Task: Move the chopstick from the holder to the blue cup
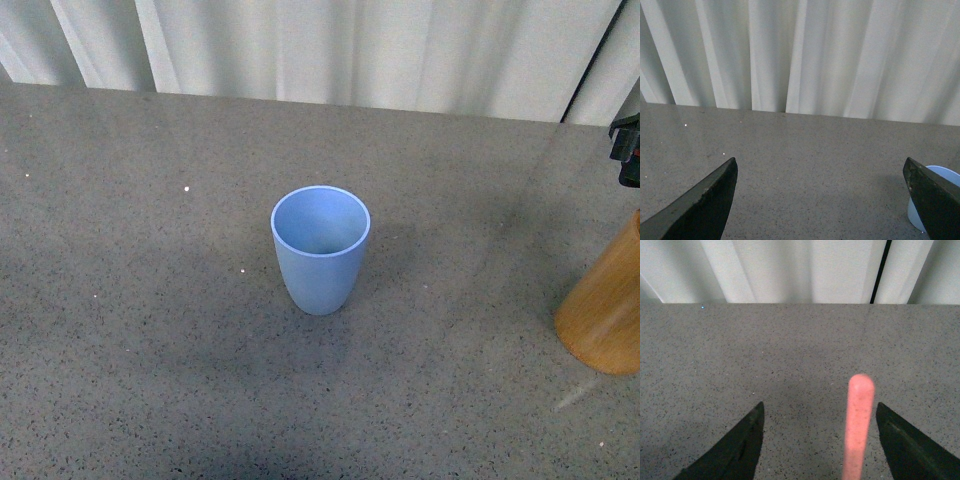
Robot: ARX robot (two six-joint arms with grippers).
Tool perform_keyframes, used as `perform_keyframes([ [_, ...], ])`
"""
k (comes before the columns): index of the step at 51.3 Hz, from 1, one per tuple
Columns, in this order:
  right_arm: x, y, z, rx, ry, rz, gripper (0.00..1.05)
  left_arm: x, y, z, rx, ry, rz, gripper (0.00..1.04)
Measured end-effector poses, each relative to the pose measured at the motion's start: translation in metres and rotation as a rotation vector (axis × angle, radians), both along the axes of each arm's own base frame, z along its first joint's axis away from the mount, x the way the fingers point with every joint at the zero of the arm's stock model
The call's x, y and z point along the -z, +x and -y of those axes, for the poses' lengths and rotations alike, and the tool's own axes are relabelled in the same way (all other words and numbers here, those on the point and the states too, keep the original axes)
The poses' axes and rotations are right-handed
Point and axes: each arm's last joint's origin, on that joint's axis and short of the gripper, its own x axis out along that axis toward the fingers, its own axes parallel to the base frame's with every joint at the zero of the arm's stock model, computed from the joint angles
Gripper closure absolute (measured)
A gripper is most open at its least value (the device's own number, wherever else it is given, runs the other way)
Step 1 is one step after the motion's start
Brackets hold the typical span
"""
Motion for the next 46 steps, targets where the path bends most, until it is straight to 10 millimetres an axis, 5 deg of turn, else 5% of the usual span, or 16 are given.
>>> perform_keyframes([
  [19,-0.008,-0.001,-0.005,-0.017,-0.009,0.038,1.03,0.0,0.0,0.0,0.0,0.0,0.0,0.07],
  [35,-0.045,-0.013,-0.009,-0.043,-0.051,0.139,1.03,0.0,0.0,0.0,0.0,0.0,0.0,0.07],
  [46,-0.101,-0.021,-0.029,-0.079,-0.065,0.259,1.03,0.0,0.0,0.0,0.0,0.0,0.0,0.07],
])
